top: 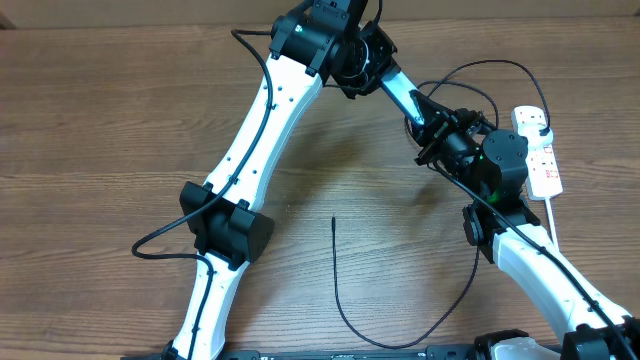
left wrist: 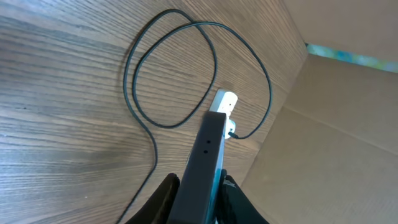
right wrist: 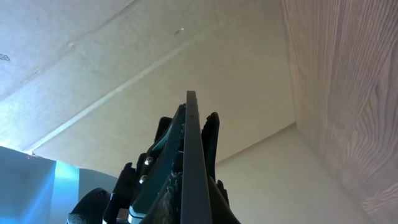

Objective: Plug charger to phone and switch on socket

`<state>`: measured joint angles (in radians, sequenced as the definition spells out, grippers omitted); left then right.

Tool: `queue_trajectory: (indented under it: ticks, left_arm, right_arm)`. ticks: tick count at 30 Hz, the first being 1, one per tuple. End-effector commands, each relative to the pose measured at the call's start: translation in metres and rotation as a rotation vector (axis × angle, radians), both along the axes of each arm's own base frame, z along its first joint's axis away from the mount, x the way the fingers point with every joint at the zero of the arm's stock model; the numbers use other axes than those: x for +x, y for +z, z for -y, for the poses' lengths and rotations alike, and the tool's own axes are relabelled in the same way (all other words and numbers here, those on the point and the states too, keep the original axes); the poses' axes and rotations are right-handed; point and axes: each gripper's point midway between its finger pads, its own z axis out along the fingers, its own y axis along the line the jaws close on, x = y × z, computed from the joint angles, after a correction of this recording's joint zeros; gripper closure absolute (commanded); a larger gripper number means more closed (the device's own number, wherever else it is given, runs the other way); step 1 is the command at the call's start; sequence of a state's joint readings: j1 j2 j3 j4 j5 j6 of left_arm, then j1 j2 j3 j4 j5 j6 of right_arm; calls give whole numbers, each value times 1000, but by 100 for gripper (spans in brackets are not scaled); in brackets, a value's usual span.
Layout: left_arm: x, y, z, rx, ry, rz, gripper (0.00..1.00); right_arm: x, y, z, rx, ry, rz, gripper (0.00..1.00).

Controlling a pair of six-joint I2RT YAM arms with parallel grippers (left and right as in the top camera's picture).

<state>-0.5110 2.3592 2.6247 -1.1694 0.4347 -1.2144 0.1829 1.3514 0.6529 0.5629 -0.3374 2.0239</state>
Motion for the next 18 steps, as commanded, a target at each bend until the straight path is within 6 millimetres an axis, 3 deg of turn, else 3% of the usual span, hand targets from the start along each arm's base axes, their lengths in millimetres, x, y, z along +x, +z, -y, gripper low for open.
queue_trajectory:
  ticks: [1,18]
  left_arm:
    - [0,-2,5,19,20,12,96]
    - [7,11,15,-37,1,59,96]
  right_arm:
    - [-7,23,-17,130,77,-16,96]
    - [-6,32,-15,136,63,21,96]
